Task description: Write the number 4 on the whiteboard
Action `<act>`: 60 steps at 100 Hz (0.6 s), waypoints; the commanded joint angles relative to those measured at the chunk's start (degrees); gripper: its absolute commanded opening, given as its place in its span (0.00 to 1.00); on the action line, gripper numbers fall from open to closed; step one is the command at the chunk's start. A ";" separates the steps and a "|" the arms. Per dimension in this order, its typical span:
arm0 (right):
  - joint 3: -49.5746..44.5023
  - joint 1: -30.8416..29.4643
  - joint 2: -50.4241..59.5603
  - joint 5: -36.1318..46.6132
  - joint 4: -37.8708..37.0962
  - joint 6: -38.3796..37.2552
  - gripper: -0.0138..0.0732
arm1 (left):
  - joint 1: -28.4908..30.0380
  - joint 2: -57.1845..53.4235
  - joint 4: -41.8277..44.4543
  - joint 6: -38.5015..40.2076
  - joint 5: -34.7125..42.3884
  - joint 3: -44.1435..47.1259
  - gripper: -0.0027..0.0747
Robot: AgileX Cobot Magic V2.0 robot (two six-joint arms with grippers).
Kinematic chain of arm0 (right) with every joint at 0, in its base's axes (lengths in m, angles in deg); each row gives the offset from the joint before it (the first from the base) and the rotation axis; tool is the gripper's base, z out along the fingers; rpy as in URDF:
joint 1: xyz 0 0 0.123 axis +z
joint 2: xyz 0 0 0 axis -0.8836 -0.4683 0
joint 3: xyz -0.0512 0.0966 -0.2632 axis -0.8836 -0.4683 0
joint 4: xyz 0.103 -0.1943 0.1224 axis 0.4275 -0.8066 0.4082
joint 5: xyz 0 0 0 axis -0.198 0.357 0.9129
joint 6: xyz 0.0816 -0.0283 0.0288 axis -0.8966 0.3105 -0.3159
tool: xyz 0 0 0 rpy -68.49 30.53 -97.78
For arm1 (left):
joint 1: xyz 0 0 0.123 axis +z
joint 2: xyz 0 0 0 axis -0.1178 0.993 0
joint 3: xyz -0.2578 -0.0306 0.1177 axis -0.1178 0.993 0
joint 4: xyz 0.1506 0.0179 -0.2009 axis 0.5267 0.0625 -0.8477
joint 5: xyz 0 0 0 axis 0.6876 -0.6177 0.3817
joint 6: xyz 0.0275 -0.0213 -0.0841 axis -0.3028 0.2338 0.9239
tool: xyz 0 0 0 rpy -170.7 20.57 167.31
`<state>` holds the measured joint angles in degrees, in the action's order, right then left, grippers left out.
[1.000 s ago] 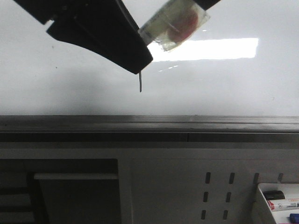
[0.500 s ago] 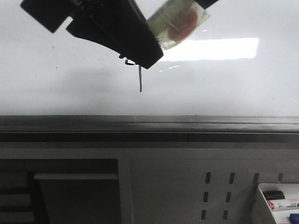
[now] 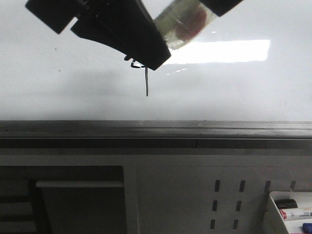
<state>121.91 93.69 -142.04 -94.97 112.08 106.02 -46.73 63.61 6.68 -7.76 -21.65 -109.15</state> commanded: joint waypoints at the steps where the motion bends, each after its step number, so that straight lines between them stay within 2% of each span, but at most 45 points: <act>1: 3.21 -1.31 3.43 2.20 -2.88 -4.87 0.60 | -0.12 -2.59 1.26 5.96 2.14 -1.98 0.01; 19: 3.71 -6.97 9.67 1.68 -9.39 -16.28 0.59 | 2.14 -7.10 17.71 28.02 2.54 -1.48 0.01; 30: 3.72 -10.07 11.94 0.04 -9.39 -16.52 0.59 | 5.69 -11.68 25.49 42.11 6.43 2.46 0.01; 41: 3.72 -11.69 12.79 -1.27 -9.39 -16.52 0.59 | 12.30 -16.57 30.76 57.05 10.57 8.52 0.01; 48: 3.72 -11.81 12.78 -1.47 -9.39 -16.52 0.59 | 17.54 -18.07 31.67 61.47 11.14 11.50 0.01; 60: 3.72 -11.81 12.56 -1.54 -9.39 -16.52 0.59 | 25.72 -18.01 30.62 62.45 11.15 13.73 0.01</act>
<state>123.73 82.23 -130.04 -99.15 102.15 89.62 -25.47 46.67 38.04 51.88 -14.44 -95.27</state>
